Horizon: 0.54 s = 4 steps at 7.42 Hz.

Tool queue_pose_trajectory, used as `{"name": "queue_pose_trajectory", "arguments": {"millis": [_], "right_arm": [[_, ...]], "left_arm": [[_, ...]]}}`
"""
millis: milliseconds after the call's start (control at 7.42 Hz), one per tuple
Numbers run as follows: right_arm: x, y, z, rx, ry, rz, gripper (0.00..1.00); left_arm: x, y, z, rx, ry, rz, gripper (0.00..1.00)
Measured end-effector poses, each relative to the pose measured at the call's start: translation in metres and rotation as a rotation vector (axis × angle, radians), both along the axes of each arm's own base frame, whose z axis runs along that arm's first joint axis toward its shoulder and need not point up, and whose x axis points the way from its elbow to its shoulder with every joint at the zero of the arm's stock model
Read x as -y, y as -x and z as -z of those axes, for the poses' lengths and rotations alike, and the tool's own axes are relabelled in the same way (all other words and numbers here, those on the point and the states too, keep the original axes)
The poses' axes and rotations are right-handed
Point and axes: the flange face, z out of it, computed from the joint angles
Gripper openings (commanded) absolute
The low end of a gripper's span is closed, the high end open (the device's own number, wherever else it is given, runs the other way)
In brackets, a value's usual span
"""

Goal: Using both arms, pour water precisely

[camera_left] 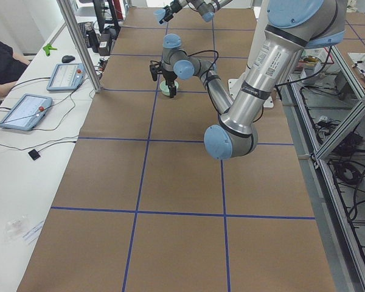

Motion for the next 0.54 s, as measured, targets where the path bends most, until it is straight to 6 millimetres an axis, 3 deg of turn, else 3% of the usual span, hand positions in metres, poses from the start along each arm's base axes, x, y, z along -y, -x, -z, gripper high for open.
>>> {"name": "queue_pose_trajectory", "arguments": {"millis": [269, 539], "right_arm": [[0.008, 0.031, 0.049, 0.037, -0.085, 0.176, 0.00], [0.012, 0.078, 0.085, 0.029, -0.170, 0.277, 0.00]], "left_arm": [[-0.011, 0.023, -0.026, 0.032, -0.058, -0.041, 1.00], [-0.011, 0.043, -0.045, 0.061, -0.097, -0.063, 1.00]]}}
